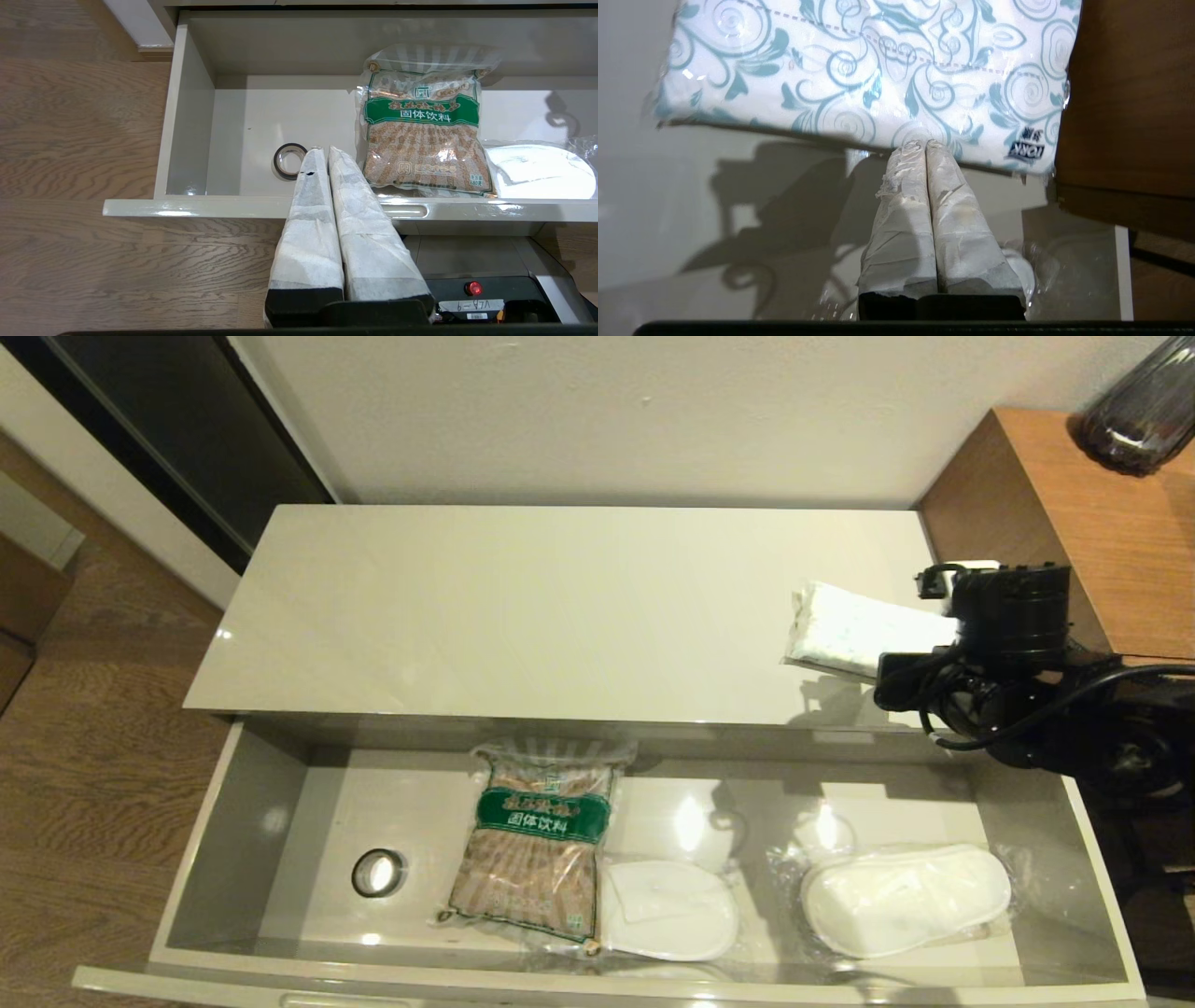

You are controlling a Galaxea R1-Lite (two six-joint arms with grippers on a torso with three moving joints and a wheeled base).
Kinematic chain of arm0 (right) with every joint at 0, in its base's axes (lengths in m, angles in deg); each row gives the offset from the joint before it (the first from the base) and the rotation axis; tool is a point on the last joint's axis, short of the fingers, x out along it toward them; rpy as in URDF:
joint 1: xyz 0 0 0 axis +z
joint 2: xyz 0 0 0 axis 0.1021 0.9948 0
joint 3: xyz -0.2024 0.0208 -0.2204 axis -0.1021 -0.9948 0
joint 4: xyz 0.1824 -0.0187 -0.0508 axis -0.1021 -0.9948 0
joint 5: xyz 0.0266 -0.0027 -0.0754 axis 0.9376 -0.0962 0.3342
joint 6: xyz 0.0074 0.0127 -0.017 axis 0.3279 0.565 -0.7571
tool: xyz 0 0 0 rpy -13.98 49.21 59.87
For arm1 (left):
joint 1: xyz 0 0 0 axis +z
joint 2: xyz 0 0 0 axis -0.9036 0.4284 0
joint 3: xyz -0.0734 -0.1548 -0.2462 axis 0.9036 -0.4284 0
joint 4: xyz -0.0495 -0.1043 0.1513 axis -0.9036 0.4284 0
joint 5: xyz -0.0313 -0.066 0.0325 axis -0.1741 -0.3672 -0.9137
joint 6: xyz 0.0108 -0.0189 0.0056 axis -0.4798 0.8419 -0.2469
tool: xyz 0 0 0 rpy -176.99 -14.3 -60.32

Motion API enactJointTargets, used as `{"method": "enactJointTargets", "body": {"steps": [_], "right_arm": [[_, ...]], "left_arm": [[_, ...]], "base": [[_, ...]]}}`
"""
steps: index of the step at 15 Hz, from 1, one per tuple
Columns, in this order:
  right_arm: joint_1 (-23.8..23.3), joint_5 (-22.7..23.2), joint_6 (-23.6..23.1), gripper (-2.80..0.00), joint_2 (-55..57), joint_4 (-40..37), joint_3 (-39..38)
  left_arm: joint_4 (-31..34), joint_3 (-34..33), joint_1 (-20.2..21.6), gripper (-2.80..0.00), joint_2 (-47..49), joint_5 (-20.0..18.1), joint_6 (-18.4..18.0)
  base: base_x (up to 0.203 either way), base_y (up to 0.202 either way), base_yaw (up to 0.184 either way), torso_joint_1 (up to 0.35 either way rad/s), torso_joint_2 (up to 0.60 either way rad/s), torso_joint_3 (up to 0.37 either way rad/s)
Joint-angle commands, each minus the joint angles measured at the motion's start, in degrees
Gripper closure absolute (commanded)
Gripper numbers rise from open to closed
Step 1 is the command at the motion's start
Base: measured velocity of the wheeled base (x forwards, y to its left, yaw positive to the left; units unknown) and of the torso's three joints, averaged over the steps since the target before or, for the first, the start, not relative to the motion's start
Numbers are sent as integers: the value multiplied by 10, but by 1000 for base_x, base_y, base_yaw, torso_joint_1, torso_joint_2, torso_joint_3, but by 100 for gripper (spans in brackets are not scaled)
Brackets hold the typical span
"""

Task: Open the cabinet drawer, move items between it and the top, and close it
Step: Pick up the tissue on the table

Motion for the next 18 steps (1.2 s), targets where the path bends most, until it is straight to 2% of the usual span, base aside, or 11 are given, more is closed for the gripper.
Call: {"method": "enactJointTargets", "body": {"steps": [1, 2, 9, 13, 18], "right_arm": [[10, -37, -34, 0, 52, 94, -14], [12, -45, -35, -280, 52, 96, -10], [15, -56, -37, -280, 58, 98, -22], [12, -52, -51, -280, 62, 137, -25], [-13, -51, -133, -280, 130, 272, -25]], "left_arm": [[0, 0, 0, 0, 0, 0, 0], [0, 0, 0, 0, 0, 0, 0], [0, 0, 0, 0, 1, 0, 0], [0, 0, 0, 0, 0, 0, 0], [0, 0, 0, 0, 0, 0, 0]], "base": [[0, 0, 0, 0, 0, 0], [0, 0, 0, 0, 0, 0], [0, 0, 0, 0, 0, 0], [0, 0, 0, 0, 0, 0], [0, 0, 0, 0, 0, 0]]}}
